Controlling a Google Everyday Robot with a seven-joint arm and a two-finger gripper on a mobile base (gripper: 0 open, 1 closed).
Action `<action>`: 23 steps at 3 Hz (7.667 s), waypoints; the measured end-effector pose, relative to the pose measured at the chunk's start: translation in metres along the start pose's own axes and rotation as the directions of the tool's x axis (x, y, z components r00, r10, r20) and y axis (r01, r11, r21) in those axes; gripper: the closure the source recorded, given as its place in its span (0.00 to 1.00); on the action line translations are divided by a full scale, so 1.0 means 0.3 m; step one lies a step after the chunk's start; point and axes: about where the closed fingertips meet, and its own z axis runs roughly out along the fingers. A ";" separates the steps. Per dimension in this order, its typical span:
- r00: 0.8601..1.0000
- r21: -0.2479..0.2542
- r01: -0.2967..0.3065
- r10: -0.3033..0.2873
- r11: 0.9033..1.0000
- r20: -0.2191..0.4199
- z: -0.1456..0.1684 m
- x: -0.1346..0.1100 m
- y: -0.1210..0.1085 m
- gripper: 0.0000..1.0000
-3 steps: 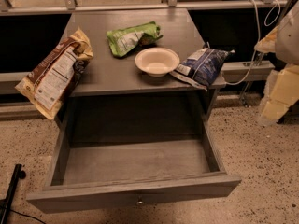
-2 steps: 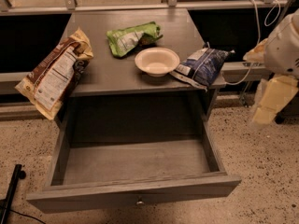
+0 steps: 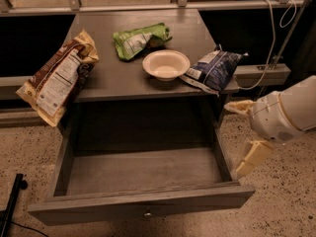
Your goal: Close top drawer
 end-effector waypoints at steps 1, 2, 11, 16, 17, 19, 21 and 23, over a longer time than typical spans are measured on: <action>0.999 0.038 0.034 -0.033 0.999 -0.015 -0.027 -0.012 -0.033 0.00; 0.990 0.024 -0.001 -0.003 1.000 0.144 0.113 -0.004 0.025 0.04; 0.997 0.075 0.064 -0.066 0.995 0.033 0.544 0.275 0.566 1.00; 0.985 0.252 0.021 -0.063 0.968 0.160 0.664 0.139 0.301 1.00; 0.985 0.256 0.014 -0.057 0.967 0.164 0.665 0.144 0.293 1.00; 0.979 0.317 -0.069 0.003 0.946 0.205 0.682 0.172 0.152 1.00; 0.967 0.364 -0.097 0.001 0.926 0.255 0.696 0.167 0.042 1.00; 0.963 0.343 -0.110 0.015 0.933 0.269 0.800 0.146 -0.019 1.00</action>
Offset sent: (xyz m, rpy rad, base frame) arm 0.0094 0.0289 -0.0536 0.3134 -0.1023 0.0417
